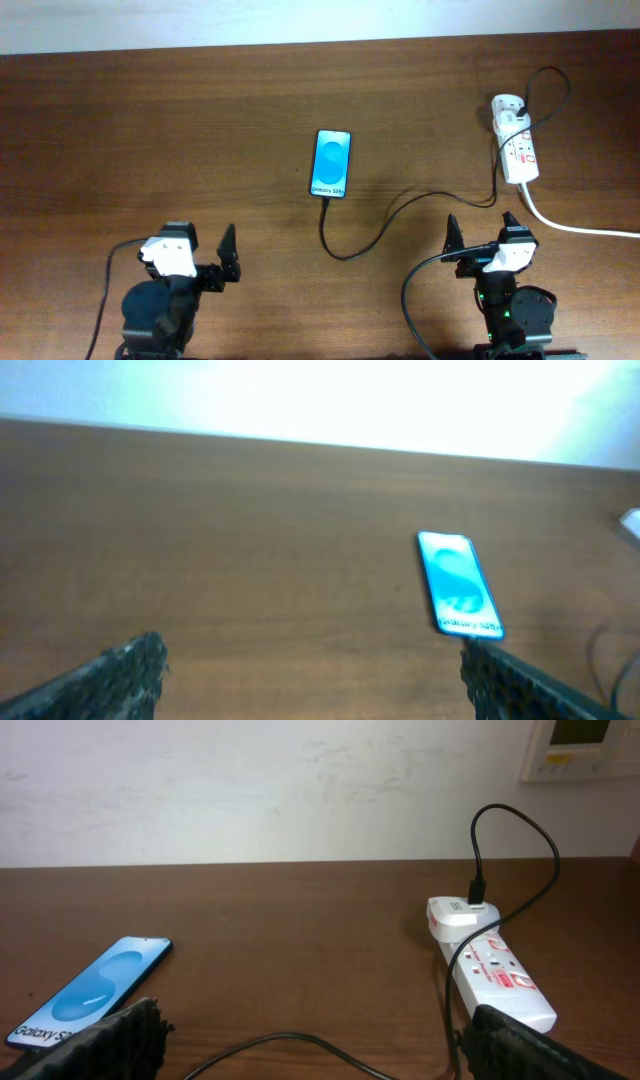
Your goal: Plug charger to phone and switch on socket
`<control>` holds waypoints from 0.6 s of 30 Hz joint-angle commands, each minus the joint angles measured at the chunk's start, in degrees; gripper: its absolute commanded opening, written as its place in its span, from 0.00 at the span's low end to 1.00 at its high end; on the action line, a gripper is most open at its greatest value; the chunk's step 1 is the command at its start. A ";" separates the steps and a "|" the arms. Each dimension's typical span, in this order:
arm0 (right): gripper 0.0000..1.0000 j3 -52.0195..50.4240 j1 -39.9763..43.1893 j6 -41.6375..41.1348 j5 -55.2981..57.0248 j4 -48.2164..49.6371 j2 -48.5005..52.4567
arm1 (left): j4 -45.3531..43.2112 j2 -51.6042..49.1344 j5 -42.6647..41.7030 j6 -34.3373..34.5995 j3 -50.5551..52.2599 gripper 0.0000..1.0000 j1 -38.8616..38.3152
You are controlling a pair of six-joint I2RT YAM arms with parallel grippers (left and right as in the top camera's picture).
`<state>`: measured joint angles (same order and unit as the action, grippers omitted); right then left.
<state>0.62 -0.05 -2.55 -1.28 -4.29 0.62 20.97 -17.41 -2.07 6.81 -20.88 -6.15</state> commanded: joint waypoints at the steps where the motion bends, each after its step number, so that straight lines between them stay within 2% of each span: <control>1: 0.98 -0.31 -0.22 0.39 0.48 -0.28 -0.42 | -3.50 6.71 -7.58 -4.94 6.32 0.99 2.38; 4: 0.98 -0.31 -0.22 0.39 0.48 -0.28 -0.42 | -12.70 12.28 -12.57 -4.92 13.29 0.99 4.81; 6: 0.98 -0.31 -0.22 0.39 0.48 -0.28 -0.42 | -17.25 16.09 -13.00 -4.92 17.64 0.99 5.20; 7: 0.98 -0.31 -0.22 0.39 0.48 -0.28 -0.42 | -22.27 17.14 -12.98 -4.92 20.15 1.00 5.20; 9: 0.98 -0.31 -0.22 0.39 0.48 -0.28 -0.42 | -22.71 17.14 -12.35 -4.70 20.41 0.99 5.20; 11: 0.98 -0.31 -0.22 0.39 0.48 -0.31 -0.42 | -22.58 17.14 -6.54 -0.70 20.41 0.99 5.20; 13: 0.99 -0.31 -0.22 0.39 0.48 -0.28 -0.42 | -18.60 17.14 -0.13 -0.61 20.41 0.99 5.20; 14: 0.98 -0.31 -0.22 0.39 0.48 -0.28 -0.42 | -16.26 17.14 0.81 -0.66 20.41 0.99 5.20; 18: 0.98 -0.31 -0.22 0.39 0.48 -0.28 -0.42 | -16.28 17.14 1.42 -1.38 20.41 0.99 5.20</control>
<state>0.62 -0.05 -2.55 -1.28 -4.29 0.62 4.49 -0.64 -2.09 5.61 -0.84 -1.30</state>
